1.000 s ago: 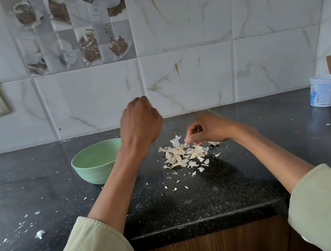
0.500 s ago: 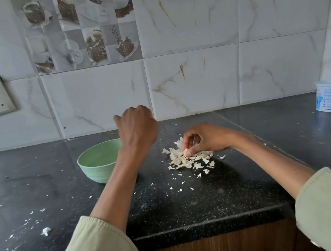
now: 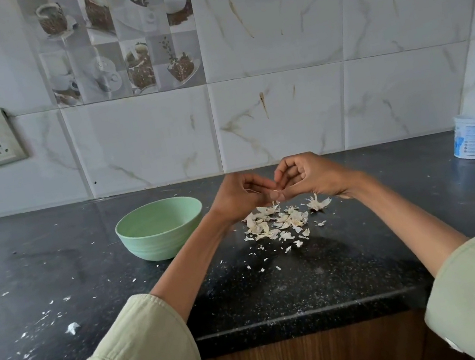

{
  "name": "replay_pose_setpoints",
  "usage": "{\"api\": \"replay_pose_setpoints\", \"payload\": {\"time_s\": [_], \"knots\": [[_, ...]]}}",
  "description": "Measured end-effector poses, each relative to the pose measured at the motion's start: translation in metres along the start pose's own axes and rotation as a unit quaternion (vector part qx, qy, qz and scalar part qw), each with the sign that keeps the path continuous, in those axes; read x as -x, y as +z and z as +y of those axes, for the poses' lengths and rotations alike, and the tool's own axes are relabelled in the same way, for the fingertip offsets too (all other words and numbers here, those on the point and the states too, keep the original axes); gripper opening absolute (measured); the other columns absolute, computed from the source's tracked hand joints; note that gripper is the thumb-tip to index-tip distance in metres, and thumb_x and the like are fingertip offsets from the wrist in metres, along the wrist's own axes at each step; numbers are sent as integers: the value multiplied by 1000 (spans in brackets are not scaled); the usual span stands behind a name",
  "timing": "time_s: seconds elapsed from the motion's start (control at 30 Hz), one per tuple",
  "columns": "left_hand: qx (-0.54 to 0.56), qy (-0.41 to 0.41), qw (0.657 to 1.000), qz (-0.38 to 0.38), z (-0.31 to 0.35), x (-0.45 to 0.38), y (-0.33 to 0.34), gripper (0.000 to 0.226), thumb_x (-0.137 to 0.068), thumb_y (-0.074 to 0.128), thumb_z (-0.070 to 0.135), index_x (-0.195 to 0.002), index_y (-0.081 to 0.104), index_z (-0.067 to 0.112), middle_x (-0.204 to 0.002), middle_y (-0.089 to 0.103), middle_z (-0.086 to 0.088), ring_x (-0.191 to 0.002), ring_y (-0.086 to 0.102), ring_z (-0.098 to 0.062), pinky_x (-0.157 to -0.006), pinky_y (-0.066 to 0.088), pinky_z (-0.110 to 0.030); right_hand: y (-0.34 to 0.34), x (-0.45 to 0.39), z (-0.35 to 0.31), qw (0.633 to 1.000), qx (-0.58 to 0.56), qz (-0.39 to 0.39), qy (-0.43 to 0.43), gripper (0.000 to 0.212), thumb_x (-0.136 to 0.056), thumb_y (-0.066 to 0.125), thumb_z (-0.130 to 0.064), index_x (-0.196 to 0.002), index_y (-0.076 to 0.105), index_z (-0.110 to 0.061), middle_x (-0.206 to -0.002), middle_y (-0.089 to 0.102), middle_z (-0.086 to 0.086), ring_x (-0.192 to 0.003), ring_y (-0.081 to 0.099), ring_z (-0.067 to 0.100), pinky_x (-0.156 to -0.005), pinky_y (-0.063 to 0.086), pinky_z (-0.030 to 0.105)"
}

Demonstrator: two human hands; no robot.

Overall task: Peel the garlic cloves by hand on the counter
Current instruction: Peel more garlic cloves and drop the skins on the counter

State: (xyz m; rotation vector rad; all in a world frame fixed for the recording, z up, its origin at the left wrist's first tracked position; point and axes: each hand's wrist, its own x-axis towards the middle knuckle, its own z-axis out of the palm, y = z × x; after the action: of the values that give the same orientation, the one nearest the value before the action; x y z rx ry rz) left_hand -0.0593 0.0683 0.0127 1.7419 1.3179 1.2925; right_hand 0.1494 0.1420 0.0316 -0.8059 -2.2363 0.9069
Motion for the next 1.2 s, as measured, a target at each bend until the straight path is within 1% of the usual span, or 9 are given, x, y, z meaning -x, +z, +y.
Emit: {"api": "replay_pose_setpoints", "payload": {"time_s": [0.13,0.3,0.43,0.53,0.67,0.8,1.0,1.1,1.2], "knots": [[-13,-7,1000,7,-2,-1,3,25,-85,86,4,-109,78,0,-90,78,-10,-74,73,-7,-72,58,-18,-2,2,1,1000,-3,9,20,38,-78,92,-8,-109,70,-5,-104,78,13,-91,78,21,-86,63,31],[-134,24,990,23,-12,-7,2,12,-88,83,14,-98,81,18,-85,80,1,-81,74,-10,-79,61,-29,-3,3,3,998,-7,51,42,17,-91,77,4,-106,70,0,-110,71,21,-89,80,26,-82,64,28],[-211,63,976,5,-12,-5,7,11,-88,76,11,-96,81,18,-84,78,6,-80,72,-6,-73,55,-15,-3,1,9,996,23,71,43,22,-86,80,5,-105,73,-4,-101,77,18,-90,79,22,-91,64,39],[-217,83,972,29,-13,-5,8,8,-91,76,16,-97,81,17,-84,76,8,-77,68,-2,-68,48,-8,-2,0,9,997,19,62,44,36,-81,90,-6,-113,73,-8,-96,81,11,-91,79,24,-91,62,37],[-165,93,979,72,-15,-10,7,9,-92,82,30,-95,80,22,-85,77,8,-77,68,-2,-72,54,-20,1,0,4,998,10,60,14,50,-78,93,-15,-120,67,-13,-92,81,9,-88,80,26,-91,61,32],[-110,103,986,67,-14,-11,6,11,-90,84,25,-99,84,17,-84,80,4,-81,74,-8,-77,55,-21,4,-1,-2,998,18,51,-8,46,-76,93,-22,-110,67,-7,-86,81,10,-81,78,24,-85,61,33],[-51,73,992,86,-8,-8,4,12,-91,82,23,-97,81,12,-82,80,0,-83,77,-19,-77,61,-31,0,3,-6,995,-37,76,-44,28,-82,88,-18,-101,75,-2,-88,80,14,-80,74,21,-77,62,27],[-100,65,988,101,-12,-10,5,8,-92,79,21,-89,81,14,-80,79,3,-81,76,-18,-79,62,-37,-2,1,-2,993,-21,103,-47,20,-87,84,-18,-104,81,-7,-91,81,8,-83,74,15,-78,60,23],[-166,66,977,114,-19,-15,5,5,-92,78,23,-90,79,19,-85,78,8,-84,73,-11,-84,61,-39,1,-3,7,985,111,126,-31,14,-87,85,-19,-101,83,-18,-87,81,-3,-79,75,8,-78,61,24]]}}
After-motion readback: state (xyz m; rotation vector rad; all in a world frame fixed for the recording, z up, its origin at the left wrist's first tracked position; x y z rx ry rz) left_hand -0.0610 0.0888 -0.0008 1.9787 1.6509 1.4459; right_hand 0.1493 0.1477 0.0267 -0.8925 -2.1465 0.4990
